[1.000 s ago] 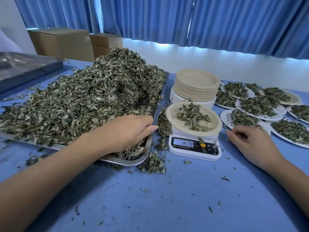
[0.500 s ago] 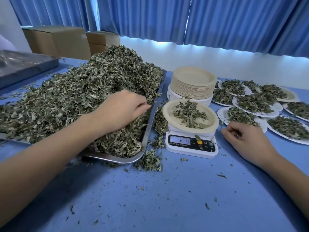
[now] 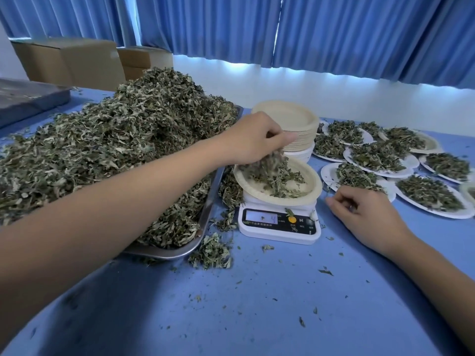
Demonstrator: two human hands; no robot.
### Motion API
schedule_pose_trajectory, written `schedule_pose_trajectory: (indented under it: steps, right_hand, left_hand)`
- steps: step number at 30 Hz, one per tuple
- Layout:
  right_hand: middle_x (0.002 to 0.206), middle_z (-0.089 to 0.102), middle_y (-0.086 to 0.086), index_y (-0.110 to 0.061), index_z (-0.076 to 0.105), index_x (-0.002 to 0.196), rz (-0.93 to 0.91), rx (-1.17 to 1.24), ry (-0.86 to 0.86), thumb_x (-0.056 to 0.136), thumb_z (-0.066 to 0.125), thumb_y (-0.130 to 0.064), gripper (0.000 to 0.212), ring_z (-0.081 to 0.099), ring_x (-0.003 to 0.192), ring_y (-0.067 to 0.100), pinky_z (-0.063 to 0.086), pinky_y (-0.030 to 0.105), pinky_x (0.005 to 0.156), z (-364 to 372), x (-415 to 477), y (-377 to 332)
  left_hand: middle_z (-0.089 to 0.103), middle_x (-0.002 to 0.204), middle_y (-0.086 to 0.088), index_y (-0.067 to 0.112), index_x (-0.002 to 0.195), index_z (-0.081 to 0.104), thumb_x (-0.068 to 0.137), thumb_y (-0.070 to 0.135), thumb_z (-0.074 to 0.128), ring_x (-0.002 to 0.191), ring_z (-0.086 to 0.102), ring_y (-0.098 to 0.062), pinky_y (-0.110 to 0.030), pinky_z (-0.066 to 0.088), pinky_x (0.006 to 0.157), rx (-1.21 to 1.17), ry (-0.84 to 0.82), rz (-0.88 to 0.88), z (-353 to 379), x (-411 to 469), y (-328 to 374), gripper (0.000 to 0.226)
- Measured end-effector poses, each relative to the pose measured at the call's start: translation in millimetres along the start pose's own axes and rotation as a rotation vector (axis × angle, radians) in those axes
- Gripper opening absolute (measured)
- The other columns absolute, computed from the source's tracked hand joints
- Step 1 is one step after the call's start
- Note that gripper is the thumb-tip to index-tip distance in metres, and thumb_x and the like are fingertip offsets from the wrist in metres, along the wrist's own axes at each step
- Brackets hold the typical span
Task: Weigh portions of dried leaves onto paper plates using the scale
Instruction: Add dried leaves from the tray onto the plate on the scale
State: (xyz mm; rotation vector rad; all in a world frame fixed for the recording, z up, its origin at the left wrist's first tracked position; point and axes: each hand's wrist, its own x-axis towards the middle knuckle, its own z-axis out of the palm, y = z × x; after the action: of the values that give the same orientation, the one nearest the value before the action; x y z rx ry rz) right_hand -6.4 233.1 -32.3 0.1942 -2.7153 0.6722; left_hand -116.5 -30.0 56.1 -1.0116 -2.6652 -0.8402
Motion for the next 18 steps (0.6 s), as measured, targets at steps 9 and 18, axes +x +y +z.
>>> schedule_pose_trajectory:
  steps: [9,18]
  right_hand:
    - [0.056,0.055,-0.002,-0.024,0.058,0.068,0.014,0.007,-0.027,0.098,0.064,-0.031,0.031,0.049,0.056,0.011,0.040,0.035,0.056,-2,2,-1]
    - [0.056,0.055,-0.003,-0.022,0.059,0.070,0.027,0.017,-0.035,0.099,0.064,-0.030,0.031,0.047,0.054,0.009,0.038,0.033,0.055,-2,1,-3]
  left_hand:
    - [0.071,0.096,-0.013,0.007,0.095,0.070,0.107,0.036,0.036,0.078,0.064,-0.023,-0.041,0.054,0.080,0.374,-0.146,-0.190,-42,-6,-39,0.046]
    - [0.064,0.087,0.000,0.018,0.088,0.064,0.083,0.023,0.079,0.079,0.059,-0.021,-0.039,0.053,0.074,0.540,-0.700,-0.361,-40,-41,-56,0.016]
